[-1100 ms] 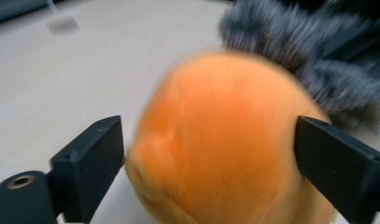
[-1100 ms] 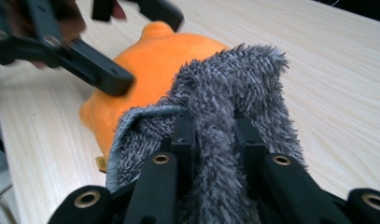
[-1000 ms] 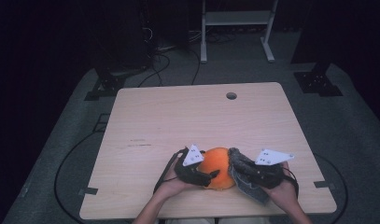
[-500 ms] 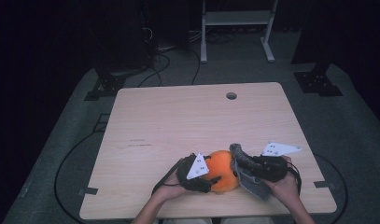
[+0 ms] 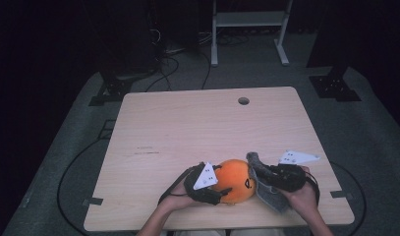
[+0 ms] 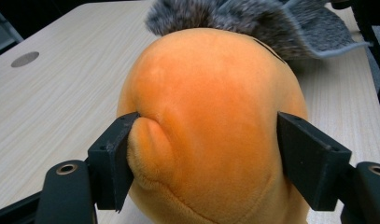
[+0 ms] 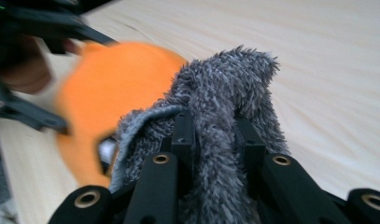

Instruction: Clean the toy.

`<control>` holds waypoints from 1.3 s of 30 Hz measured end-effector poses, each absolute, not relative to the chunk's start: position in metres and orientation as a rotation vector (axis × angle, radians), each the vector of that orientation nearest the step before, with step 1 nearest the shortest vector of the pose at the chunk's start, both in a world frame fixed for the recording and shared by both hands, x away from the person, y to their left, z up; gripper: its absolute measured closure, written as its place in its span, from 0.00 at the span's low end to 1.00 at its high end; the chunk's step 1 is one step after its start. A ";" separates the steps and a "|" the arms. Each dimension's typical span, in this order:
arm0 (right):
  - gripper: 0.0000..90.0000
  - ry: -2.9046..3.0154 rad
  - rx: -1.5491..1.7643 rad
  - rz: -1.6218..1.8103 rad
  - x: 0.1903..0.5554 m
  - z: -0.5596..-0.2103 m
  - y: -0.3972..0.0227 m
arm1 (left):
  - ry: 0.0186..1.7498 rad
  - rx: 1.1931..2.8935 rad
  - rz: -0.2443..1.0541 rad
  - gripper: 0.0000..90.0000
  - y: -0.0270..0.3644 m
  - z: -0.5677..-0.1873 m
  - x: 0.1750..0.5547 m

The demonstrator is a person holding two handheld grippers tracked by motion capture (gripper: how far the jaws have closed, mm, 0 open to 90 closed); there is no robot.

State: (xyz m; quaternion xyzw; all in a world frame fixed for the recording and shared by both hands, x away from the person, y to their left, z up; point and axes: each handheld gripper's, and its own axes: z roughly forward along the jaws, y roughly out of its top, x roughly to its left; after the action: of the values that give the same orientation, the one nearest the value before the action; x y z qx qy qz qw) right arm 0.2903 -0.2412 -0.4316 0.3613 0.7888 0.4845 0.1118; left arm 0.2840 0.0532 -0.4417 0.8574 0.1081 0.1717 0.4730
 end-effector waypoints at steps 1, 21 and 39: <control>0.82 2.317 1.089 1.396 0.292 -0.434 -0.244 | 0.258 2.098 0.427 0.28 0.052 -0.441 0.283; 0.82 2.245 1.038 1.407 0.287 -0.419 -0.226 | 0.180 2.100 0.470 0.28 0.046 -0.440 0.275; 0.82 2.292 0.932 1.458 0.282 -0.418 -0.216 | 0.397 2.079 0.297 0.13 0.049 -0.441 0.289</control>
State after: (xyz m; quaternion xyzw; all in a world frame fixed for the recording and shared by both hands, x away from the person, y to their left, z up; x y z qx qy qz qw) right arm 0.2820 -0.2159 -0.4184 0.3217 0.7908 0.5030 0.1346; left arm 0.2893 0.0495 -0.4406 0.8525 0.1626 0.1219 0.4815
